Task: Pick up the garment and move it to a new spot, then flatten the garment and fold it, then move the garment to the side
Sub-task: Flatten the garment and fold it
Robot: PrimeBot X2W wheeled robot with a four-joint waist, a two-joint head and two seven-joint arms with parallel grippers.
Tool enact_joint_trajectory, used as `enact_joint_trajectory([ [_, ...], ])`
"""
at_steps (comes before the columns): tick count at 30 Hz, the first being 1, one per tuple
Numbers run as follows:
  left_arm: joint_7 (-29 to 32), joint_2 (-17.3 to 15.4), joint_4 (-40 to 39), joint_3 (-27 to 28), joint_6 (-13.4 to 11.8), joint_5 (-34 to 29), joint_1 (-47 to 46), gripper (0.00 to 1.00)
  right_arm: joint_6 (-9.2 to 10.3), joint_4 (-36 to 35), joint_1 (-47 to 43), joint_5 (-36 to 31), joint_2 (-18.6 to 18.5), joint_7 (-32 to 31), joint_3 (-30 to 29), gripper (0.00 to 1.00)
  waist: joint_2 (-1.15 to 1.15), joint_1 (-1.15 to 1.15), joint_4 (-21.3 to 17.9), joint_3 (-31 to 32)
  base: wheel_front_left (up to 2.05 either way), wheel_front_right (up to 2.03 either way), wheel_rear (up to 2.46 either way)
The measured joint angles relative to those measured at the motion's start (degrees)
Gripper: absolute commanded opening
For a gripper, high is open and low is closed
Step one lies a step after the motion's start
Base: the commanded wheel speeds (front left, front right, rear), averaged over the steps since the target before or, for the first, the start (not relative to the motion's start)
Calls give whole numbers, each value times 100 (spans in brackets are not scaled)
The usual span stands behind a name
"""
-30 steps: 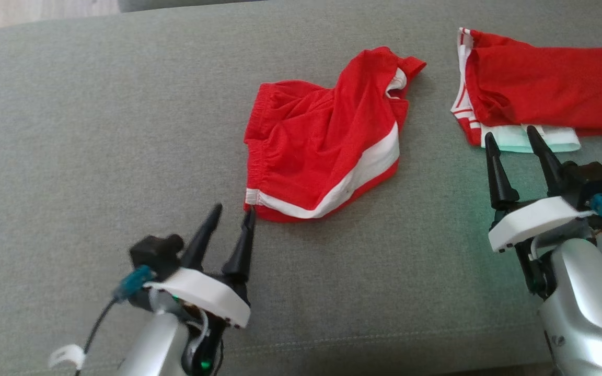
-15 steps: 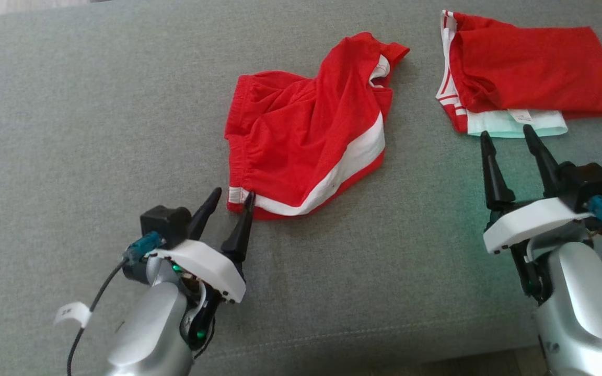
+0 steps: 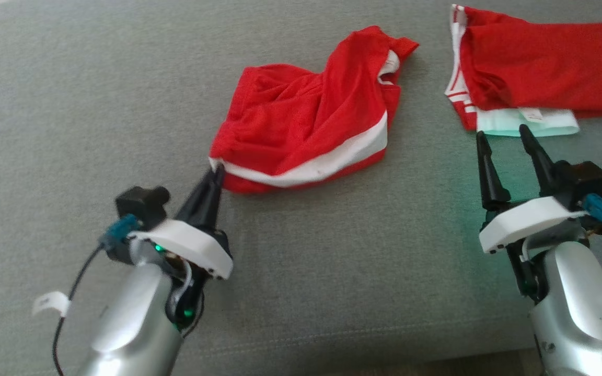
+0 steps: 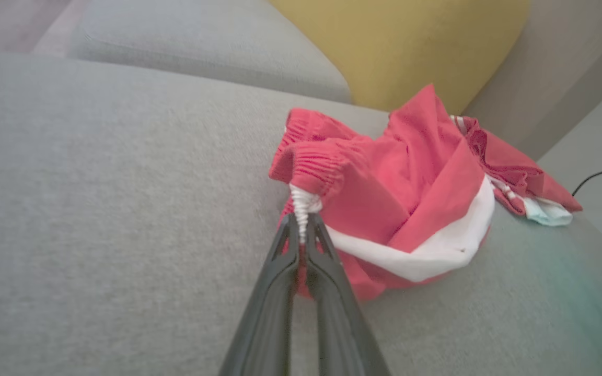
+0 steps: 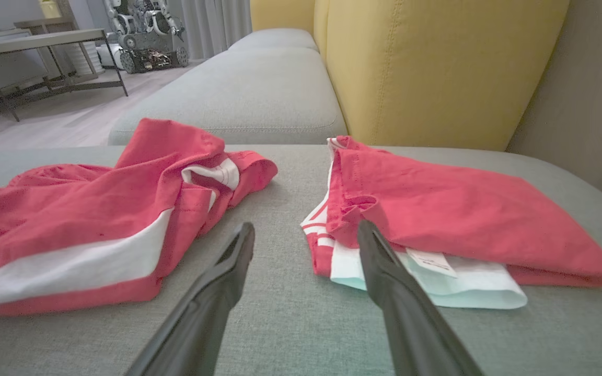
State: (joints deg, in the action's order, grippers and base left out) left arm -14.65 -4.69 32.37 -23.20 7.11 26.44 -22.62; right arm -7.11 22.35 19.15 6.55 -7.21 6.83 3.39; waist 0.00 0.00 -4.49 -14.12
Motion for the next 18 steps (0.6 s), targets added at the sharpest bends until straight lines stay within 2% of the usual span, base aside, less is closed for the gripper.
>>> enact_joint_trajectory([
  [10,0,147,-447,828,-25,-382,186,0,0,316,309,175,-48,-497,437,100,0,0,412,-22,0,0,0],
  [18,0,221,-439,1029,-20,-528,226,0,0,901,1105,1146,-91,-825,598,100,0,0,676,-201,0,0,0],
])
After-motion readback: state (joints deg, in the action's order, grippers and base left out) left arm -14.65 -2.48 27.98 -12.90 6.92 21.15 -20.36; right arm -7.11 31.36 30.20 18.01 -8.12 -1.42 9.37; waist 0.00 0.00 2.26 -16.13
